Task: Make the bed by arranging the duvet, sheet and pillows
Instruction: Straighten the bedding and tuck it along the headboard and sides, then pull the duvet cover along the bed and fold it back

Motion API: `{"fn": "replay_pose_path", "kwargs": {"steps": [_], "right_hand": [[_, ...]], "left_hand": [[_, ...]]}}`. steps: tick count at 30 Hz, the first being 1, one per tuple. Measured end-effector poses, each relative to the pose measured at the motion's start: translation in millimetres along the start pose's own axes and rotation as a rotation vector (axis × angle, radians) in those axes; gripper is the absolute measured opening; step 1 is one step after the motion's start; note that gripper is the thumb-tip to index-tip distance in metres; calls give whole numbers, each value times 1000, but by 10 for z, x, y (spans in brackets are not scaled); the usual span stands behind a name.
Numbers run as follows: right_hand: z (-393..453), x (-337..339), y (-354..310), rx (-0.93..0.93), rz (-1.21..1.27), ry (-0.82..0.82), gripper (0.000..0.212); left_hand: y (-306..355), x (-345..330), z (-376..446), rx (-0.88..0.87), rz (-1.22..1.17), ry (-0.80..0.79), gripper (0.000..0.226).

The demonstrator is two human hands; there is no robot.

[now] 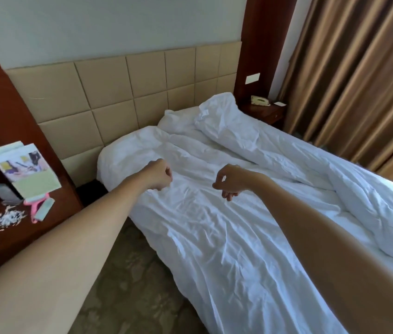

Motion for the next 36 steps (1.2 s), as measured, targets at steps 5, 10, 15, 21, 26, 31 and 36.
{"fn": "replay_pose_path", "kwargs": {"steps": [5, 10, 15, 21, 26, 31, 36], "right_hand": [[790, 344, -387, -119, 37, 13, 37], [1958, 524, -855, -110, 116, 6, 33], [3300, 791, -1234, -137, 189, -19, 33], [4441, 1371, -1515, -191, 243, -6, 29], [5289, 1739, -1725, -253, 249, 35, 26], [6222, 1911, -1904, -357, 253, 95, 26], [7098, 2084, -2096, -507, 257, 164, 26]], "left_hand": [[-311, 349, 819, -130, 25, -107, 19], [-983, 646, 1886, -138, 50, -162, 24], [-1558, 1048, 3194, -127, 87, -236, 25], [-1839, 1620, 4588, -185, 91, -242, 20], [-2057, 1867, 5674, -249, 97, -252, 19], [-2420, 1991, 6762, -310, 63, -280, 14], [-2874, 2164, 7893, -385, 21, -279, 16]]}}
Point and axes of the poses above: each hand's wrist, its own z-axis towards the middle knuckle, its own x-axis out of the back of the hand, y = z × x, the point moved 1 cm from there along z, towards the middle knuckle, and after that the axes turned 11 degrees about -x, right-handed, at the moved point
